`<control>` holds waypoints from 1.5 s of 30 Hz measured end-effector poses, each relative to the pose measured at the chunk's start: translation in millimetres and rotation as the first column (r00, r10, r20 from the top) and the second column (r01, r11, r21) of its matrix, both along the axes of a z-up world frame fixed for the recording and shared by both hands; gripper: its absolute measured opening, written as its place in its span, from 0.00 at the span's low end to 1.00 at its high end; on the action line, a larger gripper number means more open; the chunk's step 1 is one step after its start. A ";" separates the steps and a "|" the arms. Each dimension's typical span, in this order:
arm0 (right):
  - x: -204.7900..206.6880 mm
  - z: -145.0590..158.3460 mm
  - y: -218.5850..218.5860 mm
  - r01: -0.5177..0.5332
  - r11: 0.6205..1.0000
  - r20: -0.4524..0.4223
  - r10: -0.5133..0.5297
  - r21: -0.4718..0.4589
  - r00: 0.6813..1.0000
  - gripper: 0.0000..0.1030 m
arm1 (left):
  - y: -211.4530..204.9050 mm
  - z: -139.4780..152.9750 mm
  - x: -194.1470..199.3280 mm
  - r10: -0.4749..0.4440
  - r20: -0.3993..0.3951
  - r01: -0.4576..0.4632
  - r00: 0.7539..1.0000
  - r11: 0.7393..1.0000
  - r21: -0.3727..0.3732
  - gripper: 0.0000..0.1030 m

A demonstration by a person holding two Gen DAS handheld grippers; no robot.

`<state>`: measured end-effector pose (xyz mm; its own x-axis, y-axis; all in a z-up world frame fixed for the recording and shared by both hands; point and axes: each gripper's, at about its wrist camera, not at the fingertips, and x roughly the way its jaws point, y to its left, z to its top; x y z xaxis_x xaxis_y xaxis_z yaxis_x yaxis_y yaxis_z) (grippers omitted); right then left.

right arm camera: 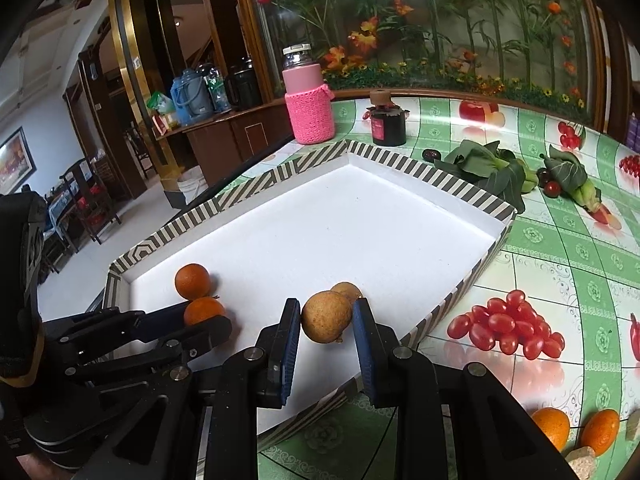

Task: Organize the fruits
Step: 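Lower the orange into the tray with the left gripper while the right releases its brown fruit there, then grasp a beige bread cube with the left gripper while the right gripper grasps another bread cube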

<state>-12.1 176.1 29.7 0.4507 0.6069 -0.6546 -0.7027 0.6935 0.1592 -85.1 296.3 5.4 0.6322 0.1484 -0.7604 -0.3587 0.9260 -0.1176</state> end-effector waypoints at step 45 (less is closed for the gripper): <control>-30.5 24.0 -220.1 0.184 0.982 0.147 -0.176 -0.047 0.973 0.27 | -120.4 35.3 3.1 -0.514 0.192 0.516 0.836 0.856 0.045 0.50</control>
